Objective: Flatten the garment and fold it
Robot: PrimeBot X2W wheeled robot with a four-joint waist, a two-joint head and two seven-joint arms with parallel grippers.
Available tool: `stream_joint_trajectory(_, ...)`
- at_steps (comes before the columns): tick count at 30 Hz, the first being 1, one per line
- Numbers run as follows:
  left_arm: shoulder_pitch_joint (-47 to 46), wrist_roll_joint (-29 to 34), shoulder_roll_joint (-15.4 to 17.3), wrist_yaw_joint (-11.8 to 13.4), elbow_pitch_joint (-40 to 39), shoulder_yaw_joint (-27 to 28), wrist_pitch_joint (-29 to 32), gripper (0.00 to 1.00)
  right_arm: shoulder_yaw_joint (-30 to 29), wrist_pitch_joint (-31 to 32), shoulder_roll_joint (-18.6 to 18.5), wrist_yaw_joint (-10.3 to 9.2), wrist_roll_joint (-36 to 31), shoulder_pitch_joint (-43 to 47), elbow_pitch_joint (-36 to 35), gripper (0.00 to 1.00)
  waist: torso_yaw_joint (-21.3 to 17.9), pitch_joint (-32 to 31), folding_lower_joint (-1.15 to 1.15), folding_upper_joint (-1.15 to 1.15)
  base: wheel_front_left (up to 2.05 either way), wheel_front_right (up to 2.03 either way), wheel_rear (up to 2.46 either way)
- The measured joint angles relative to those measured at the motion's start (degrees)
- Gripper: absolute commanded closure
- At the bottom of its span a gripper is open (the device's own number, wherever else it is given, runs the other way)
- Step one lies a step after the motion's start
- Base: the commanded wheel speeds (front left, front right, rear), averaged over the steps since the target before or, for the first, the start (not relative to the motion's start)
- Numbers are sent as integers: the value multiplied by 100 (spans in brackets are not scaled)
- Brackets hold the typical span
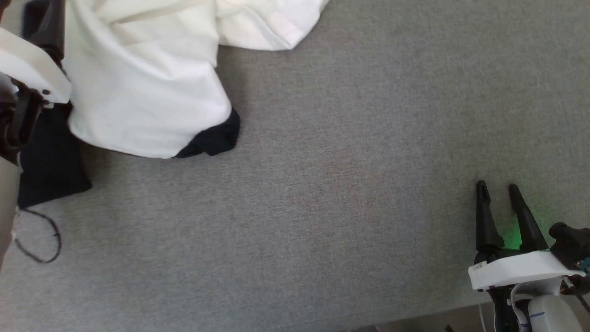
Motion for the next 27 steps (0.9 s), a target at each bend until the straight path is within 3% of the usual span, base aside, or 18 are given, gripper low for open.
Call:
stream_joint_trajectory(7,351,-87,-62,-29,-525,85,-672,0,-51,151,4,-7,-112,80,64,0,199,-433,0,0,0,0,0)
stream_joint_trajectory(10,862,-132,-102,153,-936,171,-962,0,-66,218,22,-7,-162,203,30,0,289,-660,-1,0,0,0,0)
stream_joint_trajectory(14,1735,-68,-210,467,-1697,252,-1201,0,-131,335,22,-7,-196,407,-36,0,421,-978,-1,0,0,0,0)
stream_joint_trajectory(19,3053,318,-527,1090,-2773,459,-1300,0,-171,447,21,-7,-215,636,-126,0,609,-1367,-1,0,0,0,0)
stream_joint_trajectory(24,4534,1065,-1117,1584,-3749,939,-1301,0,-157,505,23,-7,-218,787,-208,0,763,-1733,-2,0,0,0,0)
stream_joint_trajectory(27,5417,1408,-1557,1707,-4073,1169,-1301,0,-163,555,26,-7,-218,896,-248,0,824,-1945,-2,0,0,0,0)
